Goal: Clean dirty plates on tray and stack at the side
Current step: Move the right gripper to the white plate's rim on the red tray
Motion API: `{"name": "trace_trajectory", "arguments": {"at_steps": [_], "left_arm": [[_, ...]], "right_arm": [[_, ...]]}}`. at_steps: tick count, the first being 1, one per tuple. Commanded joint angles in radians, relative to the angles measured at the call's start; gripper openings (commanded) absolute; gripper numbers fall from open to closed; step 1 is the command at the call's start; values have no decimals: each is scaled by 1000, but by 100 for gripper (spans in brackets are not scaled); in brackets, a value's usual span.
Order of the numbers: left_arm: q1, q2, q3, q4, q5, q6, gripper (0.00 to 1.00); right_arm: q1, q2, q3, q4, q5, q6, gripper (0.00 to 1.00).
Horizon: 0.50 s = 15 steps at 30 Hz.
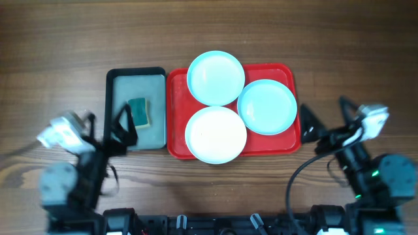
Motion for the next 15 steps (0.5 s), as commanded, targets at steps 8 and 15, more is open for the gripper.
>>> {"name": "trace_trajectory", "arguments": {"at_steps": [8,15], "left_arm": [[-5,951,1406,-1016,-122,162,100],[-5,1184,1578,-1199,-119,162,100]], "right_arm": [[3,769,1116,-858,-2,-156,100],[3,1034,1315,-1020,-70,-84,100]]}}
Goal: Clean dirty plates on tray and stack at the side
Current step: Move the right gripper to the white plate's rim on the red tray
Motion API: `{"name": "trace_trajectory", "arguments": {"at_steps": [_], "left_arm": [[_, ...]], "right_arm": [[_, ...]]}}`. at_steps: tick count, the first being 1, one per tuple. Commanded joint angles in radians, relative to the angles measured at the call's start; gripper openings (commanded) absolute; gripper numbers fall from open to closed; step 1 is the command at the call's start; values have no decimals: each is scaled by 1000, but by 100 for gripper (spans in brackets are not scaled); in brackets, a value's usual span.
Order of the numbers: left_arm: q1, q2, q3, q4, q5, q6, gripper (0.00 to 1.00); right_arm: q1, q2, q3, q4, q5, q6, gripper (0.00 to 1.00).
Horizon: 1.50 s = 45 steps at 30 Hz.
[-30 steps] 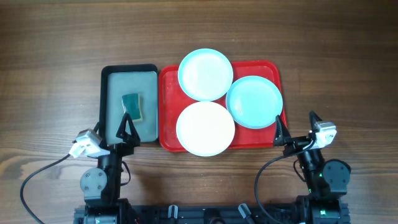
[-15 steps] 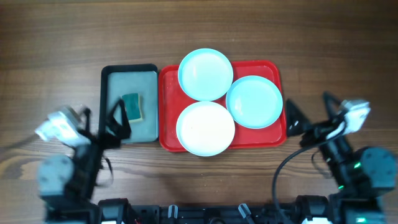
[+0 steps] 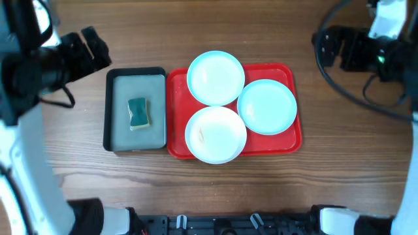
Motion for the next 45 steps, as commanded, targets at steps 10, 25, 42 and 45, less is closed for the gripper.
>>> {"name": "trace_trajectory", "arguments": {"at_steps": [10,25,42,45], "left_arm": [[-5,42,-312,5,-13,15,4],[-5,42,-676,124,18,5,27],[-5,42,-684,208,77,4,33],[-5,42,-684,211,77,4,34]], "right_arm": [[201,196,-13,-174,4,39,54],[473,427,-368,-120,142,203,51],[473,427,-721,321,114,203,19],[473,427,-759,355,114,203,18]]}}
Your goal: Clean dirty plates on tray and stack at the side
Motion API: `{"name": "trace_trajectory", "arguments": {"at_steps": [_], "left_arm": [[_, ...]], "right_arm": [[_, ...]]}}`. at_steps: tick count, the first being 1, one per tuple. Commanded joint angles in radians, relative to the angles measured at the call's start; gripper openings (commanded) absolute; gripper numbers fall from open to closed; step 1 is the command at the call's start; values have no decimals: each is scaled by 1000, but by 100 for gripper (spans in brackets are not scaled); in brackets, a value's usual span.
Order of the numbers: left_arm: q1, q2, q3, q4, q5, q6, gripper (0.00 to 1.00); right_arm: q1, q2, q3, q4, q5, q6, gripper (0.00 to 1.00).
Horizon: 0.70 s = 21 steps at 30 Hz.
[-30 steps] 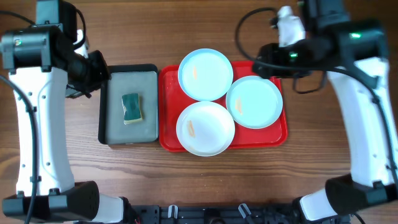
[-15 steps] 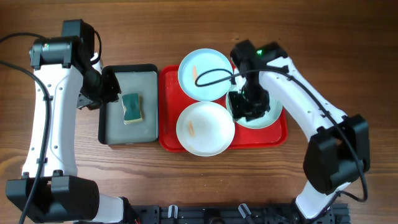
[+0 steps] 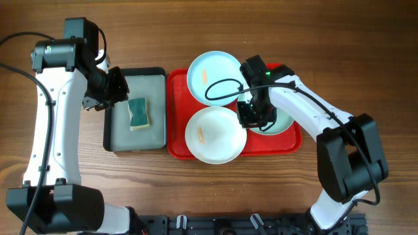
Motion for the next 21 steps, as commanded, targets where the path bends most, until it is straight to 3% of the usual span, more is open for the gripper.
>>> {"name": "trace_trajectory", "arguments": {"at_steps": [1,5,21], "left_arm": [[-5,-5,-5,7,19,-3,33],[-5,-5,-5,17,19,-3,34],[-5,-5,-5,16,19,-2,34]], "right_arm": [[2,7,-32,16,-6,2,17],[2,7,-32,25,-10,3,8],[45,7,-34,13,-24,56,6]]}}
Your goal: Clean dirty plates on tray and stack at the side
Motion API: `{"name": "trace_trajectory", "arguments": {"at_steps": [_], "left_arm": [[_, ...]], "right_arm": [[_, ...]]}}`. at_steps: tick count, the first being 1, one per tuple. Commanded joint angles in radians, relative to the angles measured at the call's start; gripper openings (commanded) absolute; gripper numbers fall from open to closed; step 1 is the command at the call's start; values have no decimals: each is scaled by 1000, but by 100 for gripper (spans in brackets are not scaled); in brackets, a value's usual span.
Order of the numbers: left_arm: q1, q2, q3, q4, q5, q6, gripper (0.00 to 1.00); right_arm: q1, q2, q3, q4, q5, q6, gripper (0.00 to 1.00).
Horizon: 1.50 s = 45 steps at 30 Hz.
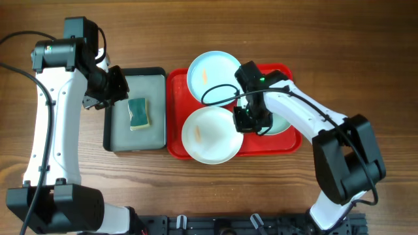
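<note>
A red tray (175, 98) holds three plates. The far light-blue plate (210, 73) carries an orange smear. The near white plate (206, 137) has a small orange smear too. The right light-blue plate (284, 125) is mostly hidden under my right arm. My right gripper (244, 121) sits low at the white plate's right rim; its jaws are hidden by its own body. My left gripper (112, 88) hovers open over the far-left edge of a dark tray (149, 86) that holds a green sponge (138, 113).
The dark sponge tray stands directly left of the red tray, touching it. Bare wooden table (339, 59) surrounds both trays. My right arm crosses the red tray's right half.
My right gripper has shifted a little left and toward the front, and the white plate has slid slightly left with it. The left arm and sponge have not moved.
Both arms first rested low at the table's front corners. Then they were raised at the far corners. Later the left gripper was over the sponge tray's edge and the right gripper among the plates. Now the right gripper is at the white plate's rim.
</note>
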Motion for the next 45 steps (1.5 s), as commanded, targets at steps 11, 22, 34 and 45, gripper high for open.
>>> {"name": "trace_trajectory", "arguments": {"at_steps": [11,22,34,45], "left_arm": [[-5,-5,-5,2,19,-2,34],[-5,-5,-5,-9,19,-2,34],[-5,-6,-5,-12,19,-2,34],[-5,-6,-5,-8,19,-2,34]], "right_arm": [[4,7,-9,11,-12,14,12],[14,8,-9,16,-11,15,11],[17,8,-34,32,18,15,12],[16,7,-50,63,18,23,4]]}}
